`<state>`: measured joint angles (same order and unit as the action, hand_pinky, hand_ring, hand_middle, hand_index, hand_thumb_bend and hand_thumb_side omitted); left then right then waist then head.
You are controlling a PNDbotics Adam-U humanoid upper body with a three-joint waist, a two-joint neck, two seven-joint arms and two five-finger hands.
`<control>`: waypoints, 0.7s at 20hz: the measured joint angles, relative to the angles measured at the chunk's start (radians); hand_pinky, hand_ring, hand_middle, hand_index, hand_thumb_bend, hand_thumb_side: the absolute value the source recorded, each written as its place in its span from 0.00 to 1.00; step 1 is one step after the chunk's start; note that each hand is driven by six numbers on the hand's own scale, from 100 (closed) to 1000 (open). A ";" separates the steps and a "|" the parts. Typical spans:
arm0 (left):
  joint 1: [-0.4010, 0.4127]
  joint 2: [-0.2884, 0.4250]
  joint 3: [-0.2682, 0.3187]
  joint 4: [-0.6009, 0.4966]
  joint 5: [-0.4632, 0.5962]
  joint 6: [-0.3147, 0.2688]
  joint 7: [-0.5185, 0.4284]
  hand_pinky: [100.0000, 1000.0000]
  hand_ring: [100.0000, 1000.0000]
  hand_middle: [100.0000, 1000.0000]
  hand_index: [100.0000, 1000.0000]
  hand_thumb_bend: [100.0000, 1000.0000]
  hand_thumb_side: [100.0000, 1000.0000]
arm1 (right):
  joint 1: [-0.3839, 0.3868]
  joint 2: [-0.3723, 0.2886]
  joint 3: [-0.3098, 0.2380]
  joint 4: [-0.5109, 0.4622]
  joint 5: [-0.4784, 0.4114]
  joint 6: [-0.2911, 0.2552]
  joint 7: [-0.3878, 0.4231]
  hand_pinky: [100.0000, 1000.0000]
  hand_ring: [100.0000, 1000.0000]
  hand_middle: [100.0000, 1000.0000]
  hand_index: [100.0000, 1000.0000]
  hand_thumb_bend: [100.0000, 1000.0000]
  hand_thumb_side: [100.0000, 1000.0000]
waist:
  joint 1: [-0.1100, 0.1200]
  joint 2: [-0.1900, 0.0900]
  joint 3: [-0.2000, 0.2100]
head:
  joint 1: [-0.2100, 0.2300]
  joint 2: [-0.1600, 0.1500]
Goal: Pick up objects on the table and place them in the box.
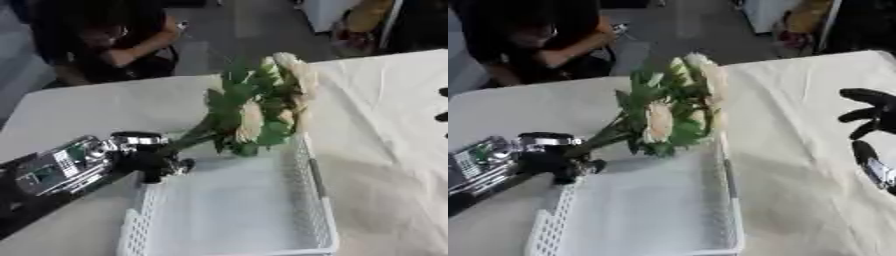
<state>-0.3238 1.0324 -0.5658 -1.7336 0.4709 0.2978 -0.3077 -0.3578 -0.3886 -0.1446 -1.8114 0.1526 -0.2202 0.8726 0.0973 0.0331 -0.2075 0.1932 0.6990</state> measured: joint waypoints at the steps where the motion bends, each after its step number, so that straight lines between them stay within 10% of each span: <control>1: 0.012 0.015 0.006 -0.025 -0.035 -0.006 -0.004 0.00 0.00 0.00 0.03 0.00 0.25 | 0.000 -0.002 0.000 0.000 0.000 0.000 0.000 0.63 0.80 0.98 1.00 0.00 0.20 | 0.001 -0.002 0.003 | -0.005 0.000; 10: 0.174 0.109 0.093 -0.245 -0.322 -0.032 -0.032 0.00 0.00 0.10 0.22 0.00 0.18 | 0.017 -0.016 -0.008 0.001 0.007 0.001 -0.002 0.63 0.80 0.98 1.00 0.00 0.20 | 0.003 -0.017 0.026 | -0.036 0.000; 11: 0.185 0.109 0.097 -0.247 -0.360 -0.037 -0.048 0.23 0.21 0.33 0.42 0.00 0.16 | 0.017 -0.016 -0.010 0.001 0.008 0.001 -0.002 0.63 0.80 0.98 1.00 0.00 0.20 | 0.002 -0.017 0.026 | -0.036 0.000; 12: 0.197 0.109 0.101 -0.247 -0.405 -0.043 -0.070 0.44 0.41 0.49 0.54 0.00 0.33 | 0.018 -0.016 -0.012 0.001 0.008 0.001 -0.002 0.63 0.80 0.98 1.00 0.00 0.20 | 0.001 -0.017 0.027 | -0.036 0.000; 13: 0.210 0.109 0.104 -0.245 -0.452 -0.048 -0.095 0.64 0.65 0.71 0.78 0.26 0.67 | 0.018 -0.016 -0.013 0.001 0.009 0.002 -0.003 0.63 0.80 0.98 1.00 0.00 0.20 | 0.000 -0.017 0.028 | -0.036 0.000; 14: 0.222 0.109 0.109 -0.237 -0.502 -0.056 -0.126 0.61 0.61 0.68 0.75 0.20 0.61 | 0.019 -0.016 -0.013 0.001 0.009 0.002 -0.004 0.63 0.80 0.98 1.00 0.00 0.20 | -0.001 -0.017 0.031 | -0.036 0.000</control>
<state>-0.1023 1.1414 -0.4572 -1.9709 -0.0311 0.2421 -0.4333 -0.3386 -0.4049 -0.1574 -1.8105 0.1617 -0.2183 0.8689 0.0965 0.0159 -0.1766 0.1572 0.6990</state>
